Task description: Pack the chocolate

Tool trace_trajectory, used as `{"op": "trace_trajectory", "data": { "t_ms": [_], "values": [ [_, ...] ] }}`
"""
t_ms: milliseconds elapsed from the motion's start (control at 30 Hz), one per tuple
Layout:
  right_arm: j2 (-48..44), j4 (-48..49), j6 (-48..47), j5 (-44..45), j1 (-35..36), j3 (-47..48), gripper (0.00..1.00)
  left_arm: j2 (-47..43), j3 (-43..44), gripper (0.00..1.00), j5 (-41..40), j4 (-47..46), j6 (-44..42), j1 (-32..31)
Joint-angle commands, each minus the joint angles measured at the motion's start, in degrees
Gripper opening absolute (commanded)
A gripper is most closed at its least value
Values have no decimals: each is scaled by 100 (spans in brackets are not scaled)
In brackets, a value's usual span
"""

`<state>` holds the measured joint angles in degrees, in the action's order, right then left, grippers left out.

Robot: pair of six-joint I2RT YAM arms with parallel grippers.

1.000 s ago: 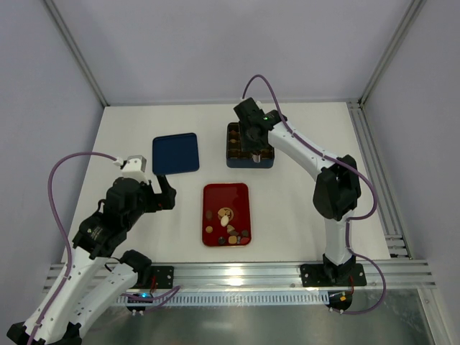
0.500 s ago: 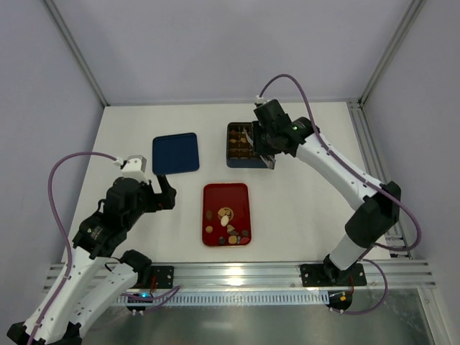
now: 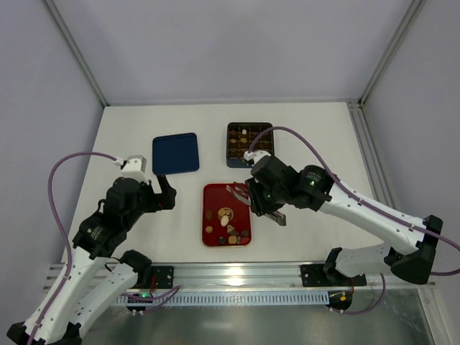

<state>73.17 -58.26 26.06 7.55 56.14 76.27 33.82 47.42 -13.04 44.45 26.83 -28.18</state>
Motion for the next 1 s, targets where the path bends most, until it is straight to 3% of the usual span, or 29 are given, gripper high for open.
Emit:
{"op": "trace_trajectory", "data": {
  "t_ms": [0, 233, 967],
  "values": [
    [-460, -361, 539, -140, 344, -235, 41, -25, -22, 100, -76, -138, 42, -29],
    [-620, -773, 1163, -404, 1214, -526, 41, -25, -22, 100, -76, -129, 42, -38],
    [-110, -1153, 1103, -509, 1549, -675, 41, -43, -22, 99, -102, -138, 33, -29]
  ]
}}
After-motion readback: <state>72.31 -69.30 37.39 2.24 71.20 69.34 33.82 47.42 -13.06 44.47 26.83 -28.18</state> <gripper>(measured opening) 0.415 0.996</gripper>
